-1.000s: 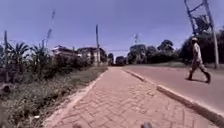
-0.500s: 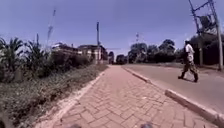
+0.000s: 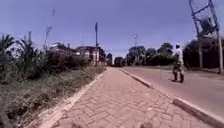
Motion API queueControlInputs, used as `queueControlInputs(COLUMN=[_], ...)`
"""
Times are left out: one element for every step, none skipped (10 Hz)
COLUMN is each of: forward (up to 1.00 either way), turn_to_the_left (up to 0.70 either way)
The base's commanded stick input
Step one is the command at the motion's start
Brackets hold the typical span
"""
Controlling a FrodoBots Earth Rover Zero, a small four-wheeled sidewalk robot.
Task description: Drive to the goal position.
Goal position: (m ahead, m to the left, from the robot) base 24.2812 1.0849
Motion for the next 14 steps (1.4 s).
queueControlInputs(forward=[0.85, 0.85, 0.85, 0.85, 0.85, 0.85, 0.85, 0.85, 0.85, 0.85, 0.85, 0.85, 0.85, 0.85], turn_to_the_left=[0.0, 0.0, 0.0, -0.03, -0.2, -0.32, -0.16, 0.0, 0.0, 0.0, 0.0, 0.0, 0.0, 0.0])
